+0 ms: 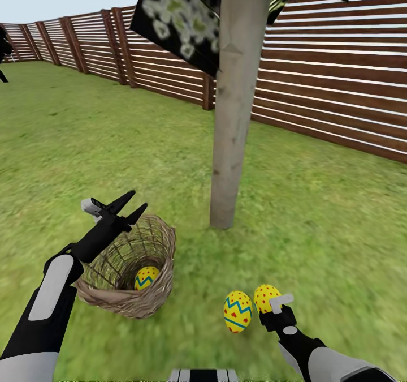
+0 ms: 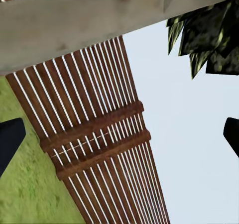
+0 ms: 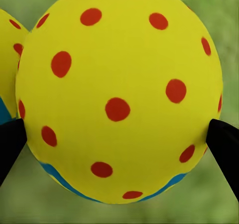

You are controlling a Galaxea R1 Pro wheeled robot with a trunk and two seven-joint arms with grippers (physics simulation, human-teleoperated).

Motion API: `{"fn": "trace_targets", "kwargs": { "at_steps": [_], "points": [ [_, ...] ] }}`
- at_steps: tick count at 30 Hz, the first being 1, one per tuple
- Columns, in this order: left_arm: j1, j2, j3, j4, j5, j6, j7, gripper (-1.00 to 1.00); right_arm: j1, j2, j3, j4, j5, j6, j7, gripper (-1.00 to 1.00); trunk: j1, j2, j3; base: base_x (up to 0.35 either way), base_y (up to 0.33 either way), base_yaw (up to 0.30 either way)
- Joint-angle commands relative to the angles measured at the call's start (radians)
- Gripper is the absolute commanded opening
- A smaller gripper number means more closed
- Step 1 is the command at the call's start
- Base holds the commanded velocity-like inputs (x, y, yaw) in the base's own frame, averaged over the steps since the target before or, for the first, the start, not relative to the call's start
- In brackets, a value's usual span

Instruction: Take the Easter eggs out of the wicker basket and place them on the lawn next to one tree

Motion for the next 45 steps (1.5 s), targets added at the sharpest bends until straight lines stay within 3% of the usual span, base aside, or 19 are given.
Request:
{"fn": "trace_targets", "kwargs": {
  "at_steps": [1, 9, 29, 32, 42, 45],
  "points": [
    [-0.001, 0.000, 0.001, 0.000, 0.003, 0.006, -0.001, 1.00, 0.000, 0.000, 0.006, 0.001, -0.002, -0.002, -0.004, -1.00, 0.000, -0.001, -0.005, 0.000, 0.000, 0.000],
    [-0.001, 0.000, 0.001, 0.000, 0.003, 0.006, -0.001, 1.00, -0.002, 0.000, 0.006, -0.001, -0.002, -0.002, -0.004, -1.00, 0.004, -0.002, -0.036, 0.000, 0.000, 0.000],
    [-0.001, 0.000, 0.002, 0.000, 0.004, 0.007, -0.001, 1.00, -0.003, 0.007, 0.006, 0.002, -0.005, 0.012, -0.004, -1.00, 0.004, -0.002, -0.036, 0.016, -0.016, 0.000],
    [-0.001, 0.000, 0.002, 0.000, 0.004, 0.007, -0.001, 1.00, -0.004, 0.015, 0.006, 0.002, -0.005, 0.013, -0.004, -1.00, 0.005, -0.003, -0.047, 0.000, 0.000, 0.000],
    [-0.001, 0.000, 0.002, 0.000, 0.003, 0.007, -0.001, 1.00, -0.015, 0.005, 0.005, 0.001, -0.007, 0.016, -0.006, -1.00, 0.005, -0.003, -0.047, 0.000, 0.000, 0.000],
    [-0.001, 0.000, 0.001, 0.000, 0.003, 0.007, -0.001, 1.00, -0.017, 0.005, 0.005, 0.001, -0.006, 0.016, -0.007, -1.00, 0.006, -0.004, -0.059, 0.000, 0.000, 0.000]
  ]
}}
